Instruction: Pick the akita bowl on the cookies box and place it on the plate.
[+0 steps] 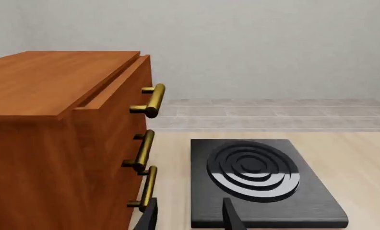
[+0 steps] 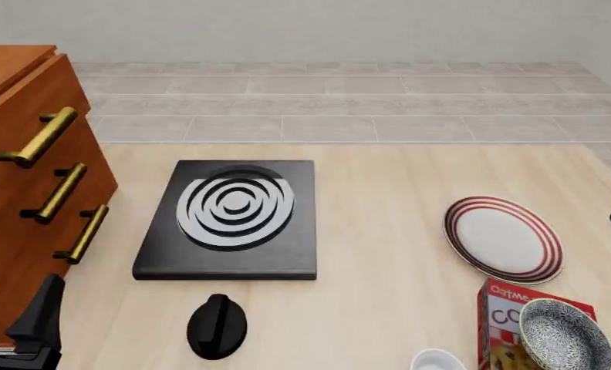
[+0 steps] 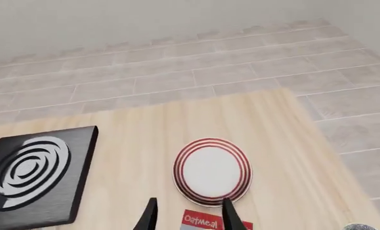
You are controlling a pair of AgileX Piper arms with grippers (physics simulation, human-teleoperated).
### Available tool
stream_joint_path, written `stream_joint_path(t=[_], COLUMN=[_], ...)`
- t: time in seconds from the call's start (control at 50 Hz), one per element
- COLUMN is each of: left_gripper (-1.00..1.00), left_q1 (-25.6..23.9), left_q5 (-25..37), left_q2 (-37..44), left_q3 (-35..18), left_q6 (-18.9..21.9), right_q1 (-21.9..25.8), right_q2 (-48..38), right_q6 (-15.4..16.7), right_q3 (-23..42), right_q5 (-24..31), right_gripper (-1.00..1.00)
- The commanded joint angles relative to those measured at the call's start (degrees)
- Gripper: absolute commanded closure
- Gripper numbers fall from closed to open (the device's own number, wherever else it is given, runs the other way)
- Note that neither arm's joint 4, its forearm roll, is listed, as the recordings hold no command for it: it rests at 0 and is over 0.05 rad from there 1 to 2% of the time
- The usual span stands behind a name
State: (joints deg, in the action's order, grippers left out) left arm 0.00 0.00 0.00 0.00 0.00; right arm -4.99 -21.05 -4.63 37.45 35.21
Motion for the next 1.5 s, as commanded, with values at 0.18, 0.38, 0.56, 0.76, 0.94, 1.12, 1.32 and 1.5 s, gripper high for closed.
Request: stream_joint_path(t=[0.18,0.38,0.56,0.76,0.94,1.12,1.32,1.5], left_gripper=[-1.0,-1.0,-1.0,-1.0,-1.0,-1.0,-1.0,-1.0], left_q1=[0.0,0.0,0.0,0.0,0.0,0.0,0.0,0.0], left_q5=[0.0,0.0,0.0,0.0,0.0,0.0,0.0,0.0], left_q2=[0.0,0.0,0.0,0.0,0.0,0.0,0.0,0.0], left_q3=[0.0,0.0,0.0,0.0,0.0,0.0,0.0,0.0], left_q6=[0.0,0.0,0.0,0.0,0.0,0.0,0.0,0.0], right_q1=[-2.2,-4.5,-6.1,-9.1,-10.7,-12.8,-15.1,-17.2], right_q2=[-2.6,-1.4,0.8,2.5,3.1,4.1,4.5,3.4], right_q6=[1.4,2.1,2.3,1.2,0.6,0.0,-0.4,1.1], right_q3=[2.9,1.4,-0.1,-1.9,-4.4,-7.2,-9.6,-11.3], right_q5=[10.5,12.7,14.9,15.5,14.9,14.0,12.7,10.7], right_gripper=[-1.0,-1.0,-1.0,-1.0,-1.0,-1.0,-1.0,-1.0])
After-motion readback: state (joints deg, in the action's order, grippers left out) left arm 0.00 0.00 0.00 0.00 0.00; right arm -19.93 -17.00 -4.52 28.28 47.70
